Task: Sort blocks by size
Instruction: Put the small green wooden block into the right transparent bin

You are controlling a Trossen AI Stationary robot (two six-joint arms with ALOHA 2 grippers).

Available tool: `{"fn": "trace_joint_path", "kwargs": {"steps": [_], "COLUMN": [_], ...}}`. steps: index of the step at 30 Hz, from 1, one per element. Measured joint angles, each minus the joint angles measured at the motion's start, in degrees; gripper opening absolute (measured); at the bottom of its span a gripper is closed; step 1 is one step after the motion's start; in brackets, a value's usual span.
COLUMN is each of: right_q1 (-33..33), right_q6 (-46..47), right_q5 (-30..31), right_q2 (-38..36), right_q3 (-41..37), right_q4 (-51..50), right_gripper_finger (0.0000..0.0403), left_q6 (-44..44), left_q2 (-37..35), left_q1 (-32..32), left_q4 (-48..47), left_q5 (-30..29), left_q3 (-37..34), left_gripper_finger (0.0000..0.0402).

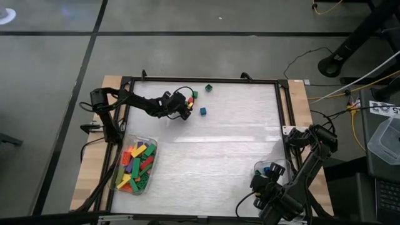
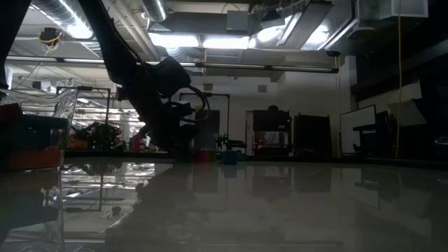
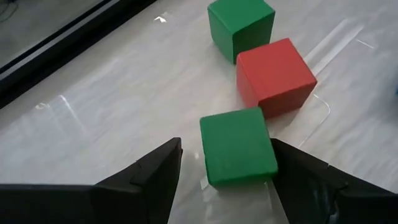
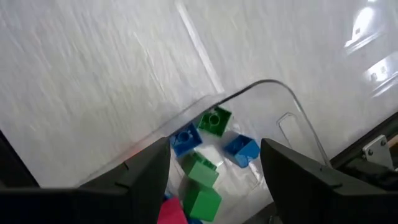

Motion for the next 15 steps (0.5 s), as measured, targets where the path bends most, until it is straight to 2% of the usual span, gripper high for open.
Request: {"fn": "trace_joint_path", "kwargs": {"steps": [3, 6, 9, 12, 15], "right_q1": [0.0, 0.0, 0.0, 0.0, -0.1], "right_q6": [0.0, 0.0, 0.0, -1.8, -6.2], "right_q5": [0.1, 3.1, 10.0, 18.2, 25.1], "right_q2": [0.0, 0.0, 0.0, 0.0, 0.0], "right_q3": [0.0, 0.0, 0.0, 0.0, 0.0], "right_q4": [0.0, 0.1, 0.1, 0.1, 0.2], "right_gripper_finger": [0.0248, 0.0248, 0.0248, 0.0248, 0.0248], "left_q6": [0.5, 1.8, 2.9, 2.8, 1.6], "left_q2": [0.0, 0.0, 0.0, -0.1, -0.6], "left_q1": [0.0, 0.0, 0.0, -0.4, -1.6], "left_q4": [-0.2, -0.1, 0.2, 0.4, 0.3], "left_q5": [0.0, 0.0, 0.6, 4.3, 10.7], "left_q3": [0.0, 0.0, 0.0, 0.1, 0.1], "left_gripper_finger": [0.0204, 0.0160, 0.0114, 0.0113, 0.0113]}}
